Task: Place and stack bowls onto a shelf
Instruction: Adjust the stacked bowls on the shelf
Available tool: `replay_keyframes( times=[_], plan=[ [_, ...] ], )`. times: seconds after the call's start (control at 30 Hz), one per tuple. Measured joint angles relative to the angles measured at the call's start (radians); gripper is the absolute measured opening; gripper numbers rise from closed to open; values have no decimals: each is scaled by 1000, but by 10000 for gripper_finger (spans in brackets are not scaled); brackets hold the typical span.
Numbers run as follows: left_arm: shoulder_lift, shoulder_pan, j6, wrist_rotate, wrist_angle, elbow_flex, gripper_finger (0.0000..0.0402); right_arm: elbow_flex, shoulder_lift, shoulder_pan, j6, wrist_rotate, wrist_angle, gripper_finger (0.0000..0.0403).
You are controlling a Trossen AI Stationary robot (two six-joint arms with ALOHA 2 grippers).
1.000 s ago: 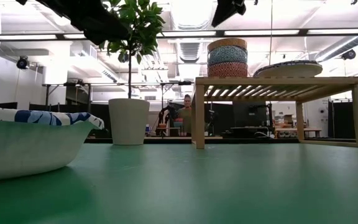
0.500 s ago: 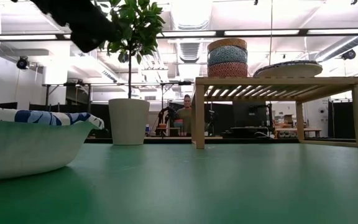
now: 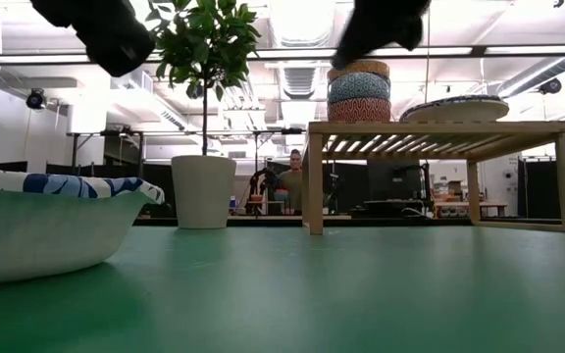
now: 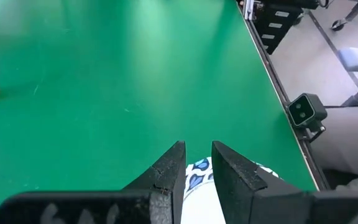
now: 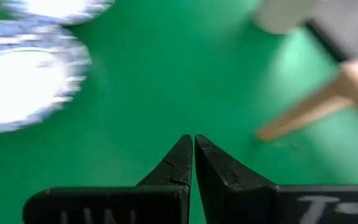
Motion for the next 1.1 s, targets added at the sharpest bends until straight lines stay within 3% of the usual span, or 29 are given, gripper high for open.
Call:
replay_keyframes(
  times=[0.17,0.33,0.5,0.67,0.87,1.1],
  plan=[
    [11,0,20,-33,2,0,61,-33,-88,-59,-18,100,-64,9],
    [19,0,84,-114,12,0,61,-47,-201,-150,-223,114,-34,9],
    [19,0,156,-224,17,0,61,-142,-314,-261,-458,117,115,9],
    [23,0,177,-254,16,-1,61,-270,-395,-385,-558,83,278,9],
    [26,0,178,-255,16,-1,61,-376,-418,-474,-612,43,428,9],
    [26,0,178,-256,16,-1,61,-393,-386,-504,-612,37,438,8]
  ],
)
